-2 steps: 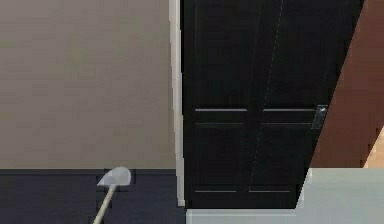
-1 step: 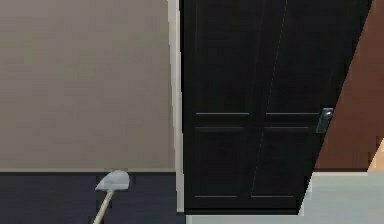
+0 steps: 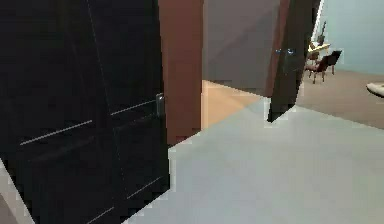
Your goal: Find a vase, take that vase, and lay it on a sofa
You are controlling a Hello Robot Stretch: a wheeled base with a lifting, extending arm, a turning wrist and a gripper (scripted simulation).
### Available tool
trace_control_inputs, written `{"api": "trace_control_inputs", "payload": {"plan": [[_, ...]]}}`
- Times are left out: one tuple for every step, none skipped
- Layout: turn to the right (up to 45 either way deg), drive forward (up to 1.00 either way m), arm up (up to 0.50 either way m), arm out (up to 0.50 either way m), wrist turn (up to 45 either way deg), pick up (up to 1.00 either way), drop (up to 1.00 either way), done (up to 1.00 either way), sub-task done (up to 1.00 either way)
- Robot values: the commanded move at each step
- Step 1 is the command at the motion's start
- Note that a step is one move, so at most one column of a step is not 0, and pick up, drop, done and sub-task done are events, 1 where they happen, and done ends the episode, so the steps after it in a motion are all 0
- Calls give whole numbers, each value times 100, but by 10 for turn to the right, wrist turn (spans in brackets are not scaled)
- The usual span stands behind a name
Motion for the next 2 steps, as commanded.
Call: {"api": "trace_control_inputs", "payload": {"plan": [[390, 0, 0, 0, 0, 0, 0, 0, 0], [0, 100, 0, 0, 0, 0, 0, 0, 0]]}}
